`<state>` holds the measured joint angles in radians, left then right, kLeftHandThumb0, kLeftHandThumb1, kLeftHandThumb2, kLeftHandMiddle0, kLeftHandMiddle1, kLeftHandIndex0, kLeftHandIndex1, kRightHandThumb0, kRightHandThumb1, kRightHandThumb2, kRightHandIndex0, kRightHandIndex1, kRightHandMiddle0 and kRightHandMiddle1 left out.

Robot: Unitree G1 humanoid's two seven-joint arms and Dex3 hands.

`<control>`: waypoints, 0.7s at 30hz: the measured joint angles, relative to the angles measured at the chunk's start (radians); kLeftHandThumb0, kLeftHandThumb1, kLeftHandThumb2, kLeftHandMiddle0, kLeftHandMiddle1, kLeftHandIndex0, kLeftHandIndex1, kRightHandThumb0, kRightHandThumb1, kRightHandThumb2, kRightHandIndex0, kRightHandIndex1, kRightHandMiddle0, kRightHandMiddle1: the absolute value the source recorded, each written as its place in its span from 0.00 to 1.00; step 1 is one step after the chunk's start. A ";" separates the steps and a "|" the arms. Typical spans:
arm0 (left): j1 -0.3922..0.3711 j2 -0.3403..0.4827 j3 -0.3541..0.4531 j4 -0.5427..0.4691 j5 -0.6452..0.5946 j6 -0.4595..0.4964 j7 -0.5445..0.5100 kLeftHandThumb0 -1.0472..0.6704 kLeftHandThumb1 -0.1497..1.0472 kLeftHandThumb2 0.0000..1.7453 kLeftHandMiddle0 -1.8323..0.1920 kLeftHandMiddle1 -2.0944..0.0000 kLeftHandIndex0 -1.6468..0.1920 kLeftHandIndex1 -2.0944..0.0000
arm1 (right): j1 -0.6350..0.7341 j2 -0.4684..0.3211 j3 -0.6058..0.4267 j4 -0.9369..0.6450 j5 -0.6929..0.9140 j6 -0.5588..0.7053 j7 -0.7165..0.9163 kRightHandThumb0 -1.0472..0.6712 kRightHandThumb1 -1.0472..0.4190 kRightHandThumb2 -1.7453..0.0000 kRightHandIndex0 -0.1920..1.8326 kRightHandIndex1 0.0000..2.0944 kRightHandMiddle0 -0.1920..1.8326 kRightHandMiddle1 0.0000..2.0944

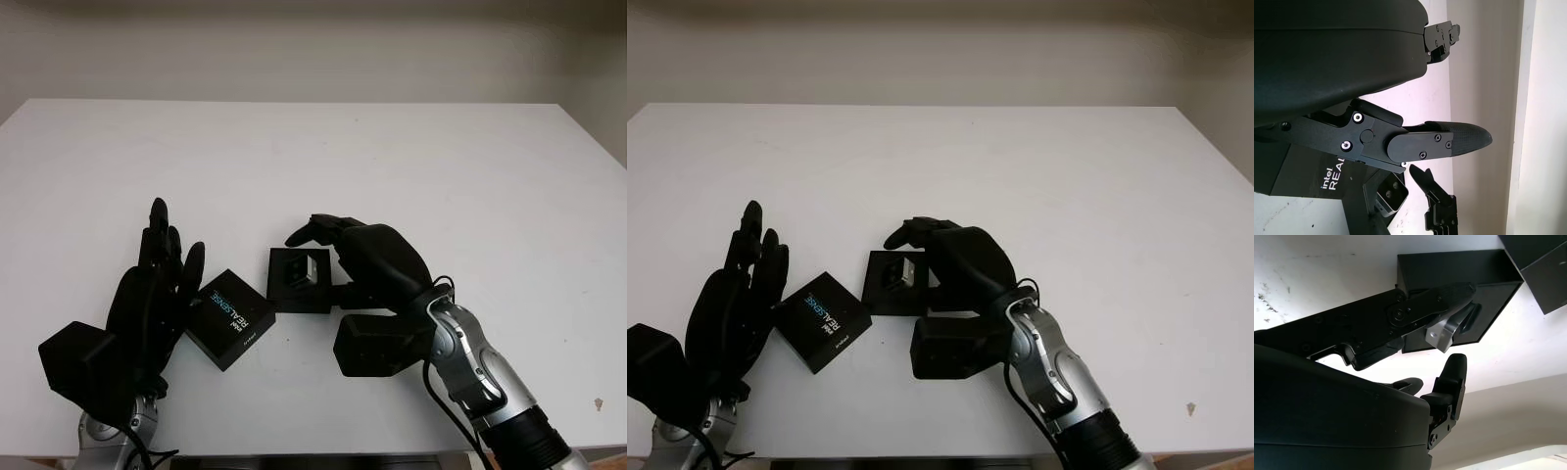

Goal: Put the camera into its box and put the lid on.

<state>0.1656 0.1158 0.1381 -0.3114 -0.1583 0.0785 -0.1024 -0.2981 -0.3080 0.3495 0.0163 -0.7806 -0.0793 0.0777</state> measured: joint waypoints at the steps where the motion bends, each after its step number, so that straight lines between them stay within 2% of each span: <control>1: 0.000 0.000 0.000 0.000 0.000 0.000 0.000 0.17 1.00 0.26 1.00 0.97 0.99 0.97 | -0.001 0.000 0.001 0.000 -0.006 0.004 -0.001 0.20 0.07 0.97 0.27 0.07 0.23 0.41; 11: 0.000 0.000 0.000 0.000 0.000 -0.001 -0.002 0.17 1.00 0.25 0.99 0.97 0.99 0.97 | -0.003 -0.005 0.018 0.000 -0.091 0.032 -0.046 0.23 0.06 0.97 0.31 0.08 0.27 0.41; 21: 0.001 0.000 0.000 0.000 0.000 -0.002 0.001 0.17 1.00 0.26 0.99 0.97 1.00 0.98 | -0.005 -0.005 0.019 0.000 -0.105 0.058 -0.054 0.25 0.06 0.97 0.31 0.10 0.28 0.44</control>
<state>0.1662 0.1158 0.1384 -0.3112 -0.1580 0.0769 -0.1015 -0.3035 -0.3135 0.3682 0.0164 -0.8857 -0.0214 0.0234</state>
